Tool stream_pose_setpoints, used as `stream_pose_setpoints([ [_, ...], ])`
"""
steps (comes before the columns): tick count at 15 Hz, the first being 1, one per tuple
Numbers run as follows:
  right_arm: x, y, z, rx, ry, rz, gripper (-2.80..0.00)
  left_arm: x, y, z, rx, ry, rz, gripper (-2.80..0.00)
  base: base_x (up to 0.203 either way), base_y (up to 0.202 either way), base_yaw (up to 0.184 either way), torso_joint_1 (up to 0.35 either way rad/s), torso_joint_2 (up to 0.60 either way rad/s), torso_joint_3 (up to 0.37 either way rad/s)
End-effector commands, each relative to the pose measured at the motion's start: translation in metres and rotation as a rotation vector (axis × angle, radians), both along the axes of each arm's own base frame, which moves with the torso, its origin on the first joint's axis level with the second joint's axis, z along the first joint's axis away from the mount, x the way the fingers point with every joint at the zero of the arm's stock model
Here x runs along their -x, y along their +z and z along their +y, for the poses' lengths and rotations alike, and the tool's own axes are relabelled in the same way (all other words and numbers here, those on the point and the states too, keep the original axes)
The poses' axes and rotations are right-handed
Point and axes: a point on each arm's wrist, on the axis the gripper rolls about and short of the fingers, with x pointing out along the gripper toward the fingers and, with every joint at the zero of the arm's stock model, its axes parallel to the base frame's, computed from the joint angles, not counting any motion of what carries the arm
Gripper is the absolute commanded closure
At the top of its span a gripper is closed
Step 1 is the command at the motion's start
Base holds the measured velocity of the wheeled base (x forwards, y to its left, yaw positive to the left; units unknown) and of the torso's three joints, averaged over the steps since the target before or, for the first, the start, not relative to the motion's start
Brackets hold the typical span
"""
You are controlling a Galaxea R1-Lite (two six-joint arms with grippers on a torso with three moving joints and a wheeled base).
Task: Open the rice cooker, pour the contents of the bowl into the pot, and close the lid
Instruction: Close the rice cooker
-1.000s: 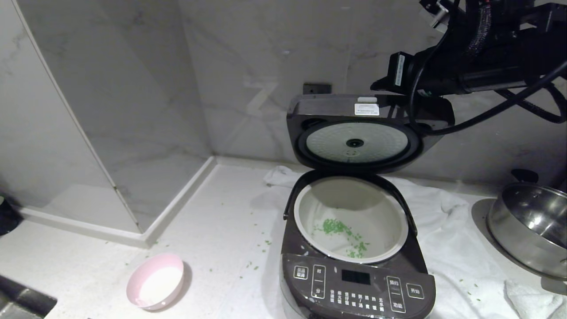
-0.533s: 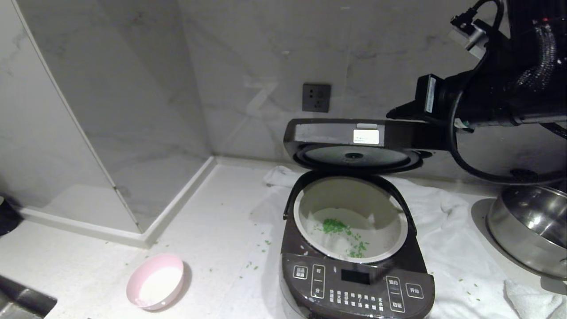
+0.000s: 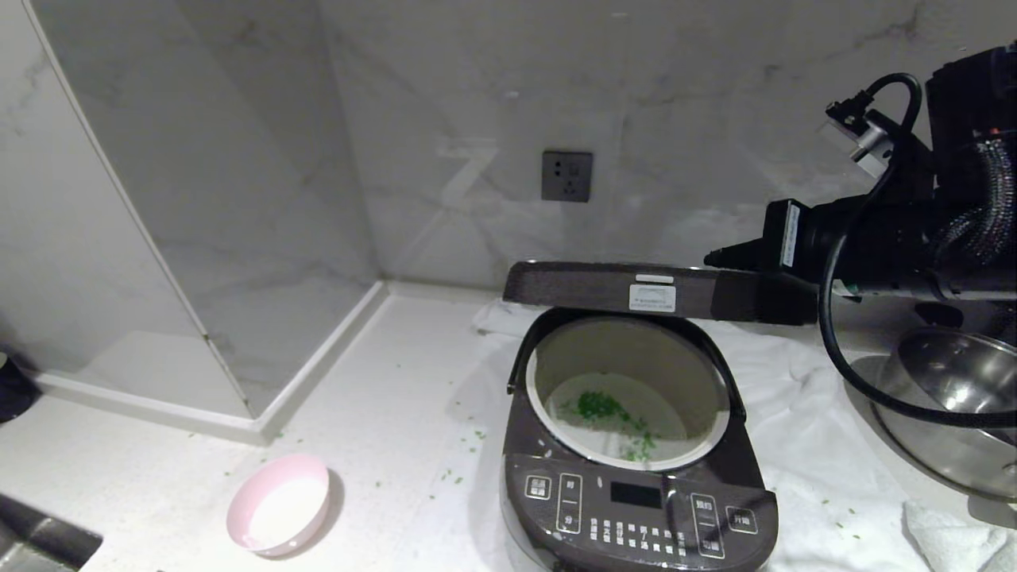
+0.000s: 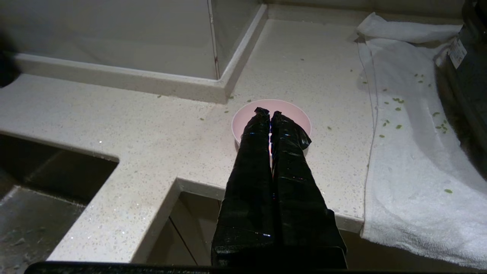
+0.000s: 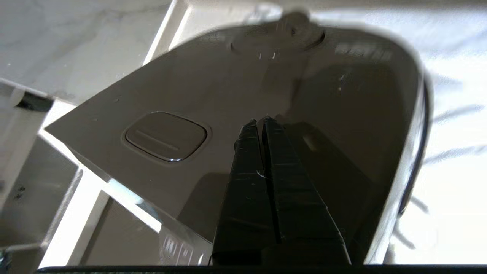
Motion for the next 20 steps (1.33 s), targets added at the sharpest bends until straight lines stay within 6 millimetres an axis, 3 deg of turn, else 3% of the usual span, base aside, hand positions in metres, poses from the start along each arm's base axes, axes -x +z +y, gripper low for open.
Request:
stream_pose_setpoints([
  [1,0.007,-0.004,-0.001,-0.011,0.003,0.017,0.00,0.000,0.000,0.000,-0.001,0.000,0.000,0.00,0.000,0.000,0.000,0.000,0.00,0.000],
  [9,0.045,-0.021,0.017,-0.041,0.103,0.093,0.00,0.000,0.000,0.000,-0.001,0.001,-0.001,0.00,0.000,0.000,0.000,0.000,0.00,0.000],
  [13,0.049,-0.032,0.015,-0.064,0.081,0.135,0.00,0.000,0.000,0.000,0.010,0.002,0.000,0.00,0.000,0.000,0.000,0.000,0.00,0.000],
  [20,0.051,-0.070,0.015,-0.097,0.080,0.206,0.00,0.000,0.000,0.000,0.012,0.002,-0.002,0.00,0.000,0.000,0.000,0.000,0.00,0.000],
])
